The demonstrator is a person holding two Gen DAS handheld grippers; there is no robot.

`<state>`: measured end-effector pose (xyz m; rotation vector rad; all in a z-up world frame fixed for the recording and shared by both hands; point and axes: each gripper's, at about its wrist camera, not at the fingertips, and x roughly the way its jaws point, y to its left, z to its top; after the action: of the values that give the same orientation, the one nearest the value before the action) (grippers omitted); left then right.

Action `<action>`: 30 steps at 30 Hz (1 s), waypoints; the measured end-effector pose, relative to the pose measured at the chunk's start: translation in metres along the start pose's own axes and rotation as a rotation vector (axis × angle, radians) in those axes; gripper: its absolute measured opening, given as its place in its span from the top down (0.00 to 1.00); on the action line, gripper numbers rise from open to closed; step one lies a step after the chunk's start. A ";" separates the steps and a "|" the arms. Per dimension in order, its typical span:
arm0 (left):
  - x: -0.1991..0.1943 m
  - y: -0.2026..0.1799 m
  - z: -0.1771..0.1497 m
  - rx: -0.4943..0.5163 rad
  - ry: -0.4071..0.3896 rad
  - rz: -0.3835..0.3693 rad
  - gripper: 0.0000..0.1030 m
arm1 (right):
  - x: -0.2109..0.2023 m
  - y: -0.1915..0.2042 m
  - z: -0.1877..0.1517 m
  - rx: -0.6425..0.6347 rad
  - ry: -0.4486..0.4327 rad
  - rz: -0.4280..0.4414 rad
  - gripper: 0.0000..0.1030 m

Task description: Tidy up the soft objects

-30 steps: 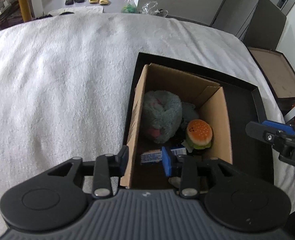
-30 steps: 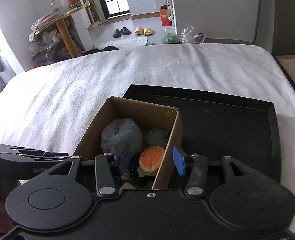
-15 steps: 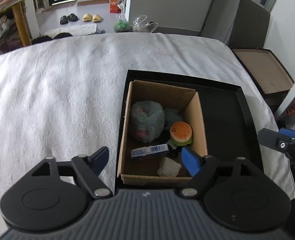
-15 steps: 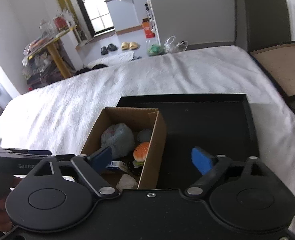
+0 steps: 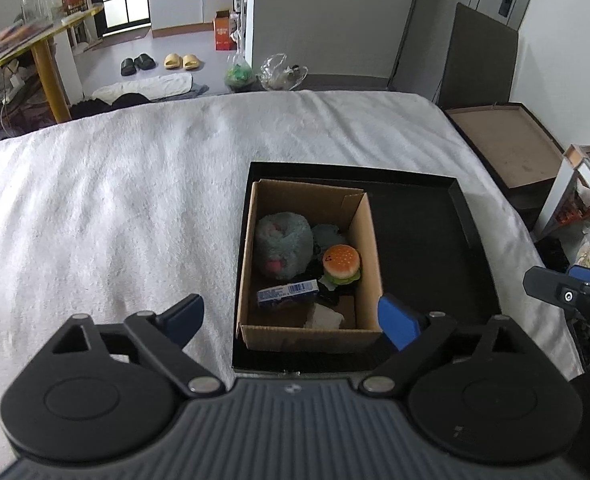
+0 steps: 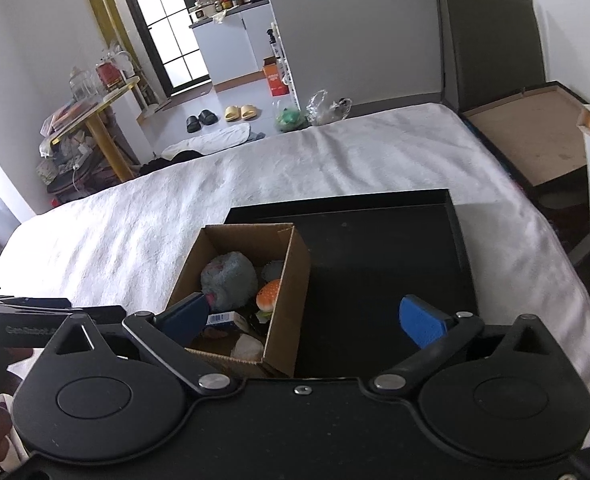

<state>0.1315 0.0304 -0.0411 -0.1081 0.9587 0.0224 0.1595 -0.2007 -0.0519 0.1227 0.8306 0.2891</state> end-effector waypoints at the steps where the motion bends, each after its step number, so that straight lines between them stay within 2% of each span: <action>1: -0.004 -0.001 -0.001 0.002 -0.005 0.001 0.09 | -0.003 0.000 -0.001 0.003 -0.002 -0.004 0.00; 20: -0.072 -0.016 -0.022 0.032 -0.089 0.003 0.08 | -0.065 0.004 -0.018 -0.017 -0.070 -0.062 0.00; 30: -0.100 -0.022 -0.033 0.060 -0.117 0.017 0.07 | -0.092 0.012 -0.024 -0.041 -0.098 -0.061 0.00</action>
<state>0.0485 0.0080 0.0231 -0.0428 0.8430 0.0154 0.0808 -0.2171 0.0000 0.0723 0.7297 0.2408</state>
